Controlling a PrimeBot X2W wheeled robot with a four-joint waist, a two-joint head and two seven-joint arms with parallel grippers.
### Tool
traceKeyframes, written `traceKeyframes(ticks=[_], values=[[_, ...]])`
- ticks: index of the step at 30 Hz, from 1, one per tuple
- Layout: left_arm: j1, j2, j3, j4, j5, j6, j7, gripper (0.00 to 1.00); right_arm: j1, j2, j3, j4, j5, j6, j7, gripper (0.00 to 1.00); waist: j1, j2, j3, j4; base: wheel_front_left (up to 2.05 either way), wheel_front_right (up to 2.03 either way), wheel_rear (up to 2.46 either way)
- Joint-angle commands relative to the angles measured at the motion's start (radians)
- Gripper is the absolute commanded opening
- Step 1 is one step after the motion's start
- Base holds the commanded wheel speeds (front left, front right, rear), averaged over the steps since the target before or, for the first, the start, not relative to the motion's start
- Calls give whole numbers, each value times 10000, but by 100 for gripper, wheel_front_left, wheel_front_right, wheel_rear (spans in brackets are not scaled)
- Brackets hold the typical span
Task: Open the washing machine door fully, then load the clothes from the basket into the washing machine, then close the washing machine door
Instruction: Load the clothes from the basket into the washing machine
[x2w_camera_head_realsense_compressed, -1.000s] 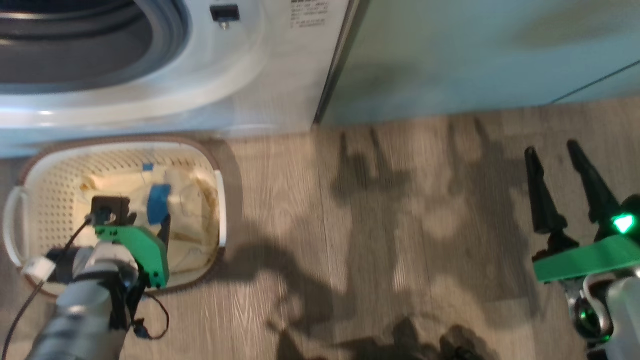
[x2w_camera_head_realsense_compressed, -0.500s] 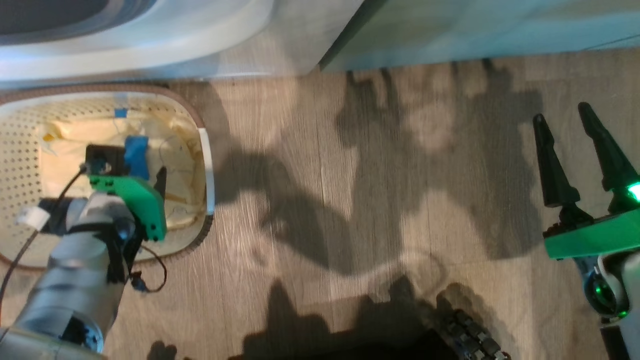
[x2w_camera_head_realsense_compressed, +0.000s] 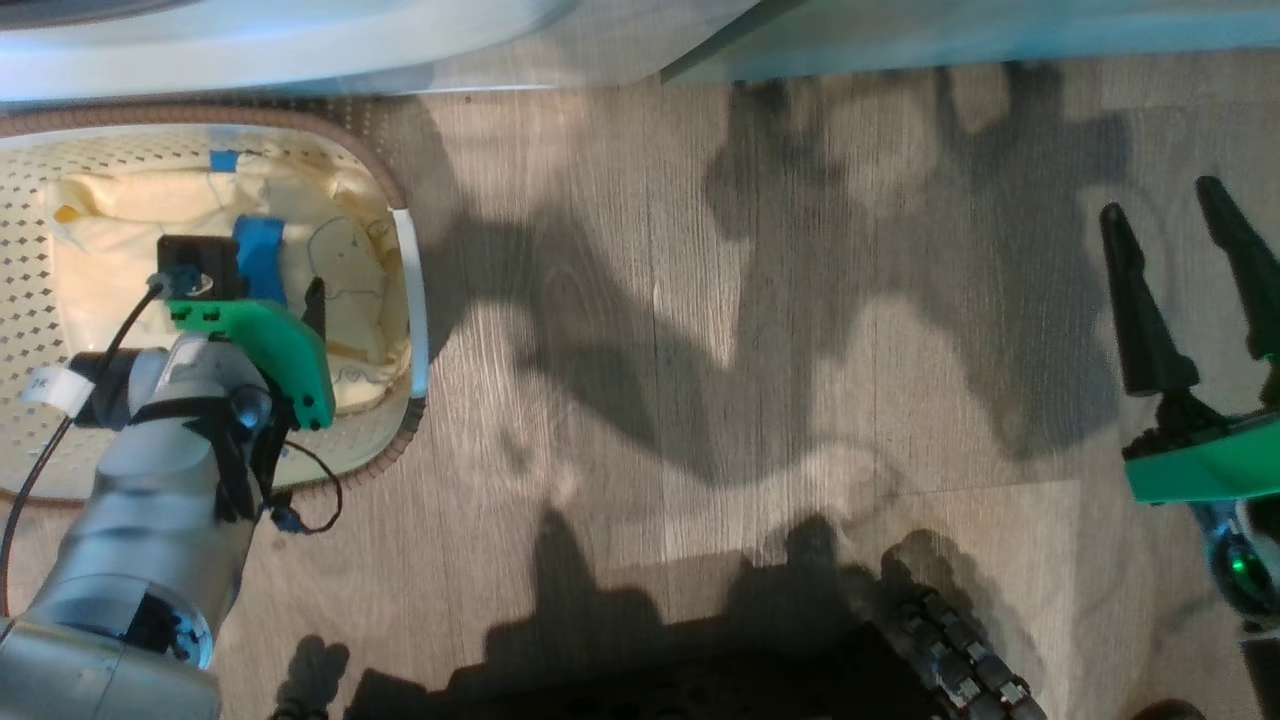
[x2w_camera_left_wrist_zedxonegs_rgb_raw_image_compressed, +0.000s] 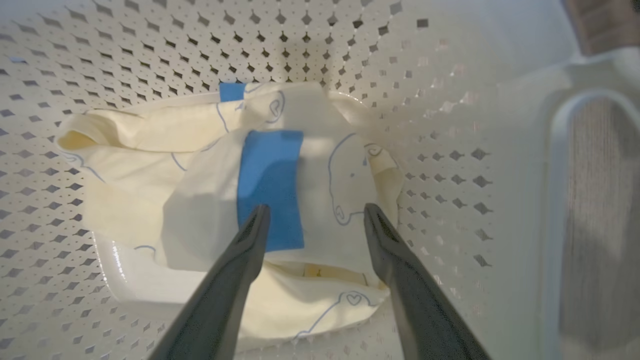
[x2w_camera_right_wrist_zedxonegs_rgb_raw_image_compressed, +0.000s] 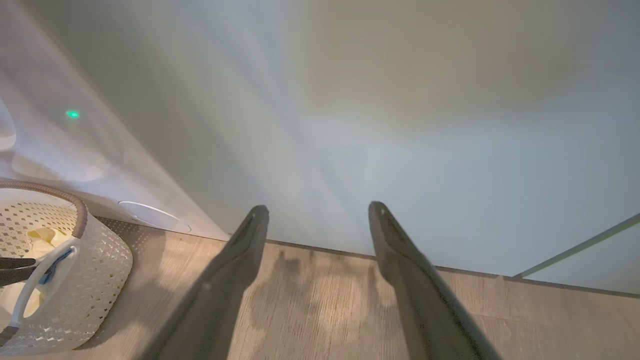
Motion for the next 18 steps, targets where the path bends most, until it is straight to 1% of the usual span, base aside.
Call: traceKeyframes(ticks=[1, 8, 13, 18], values=[[107, 316, 239, 15, -45, 98, -60, 100, 165, -326, 35, -276, -89, 2, -65, 100, -1, 0, 47, -4, 0, 0, 0], [-7, 374, 485, 21, -346, 576, -39, 100, 193, -511, -83, -328, -119, 2, -65, 100, -1, 0, 182, 27, 0, 0, 0], [-76, 313, 504, 23, -459, 672, 135, 100, 224, -650, -112, -356, -145, 2, -65, 100, -1, 0, 251, 86, 0, 0, 0], [-212, 231, 489, 24, -548, 619, 196, 100, 264, -869, -156, -425, -205, 2, -65, 100, -1, 0, 370, 170, 0, 0, 0]])
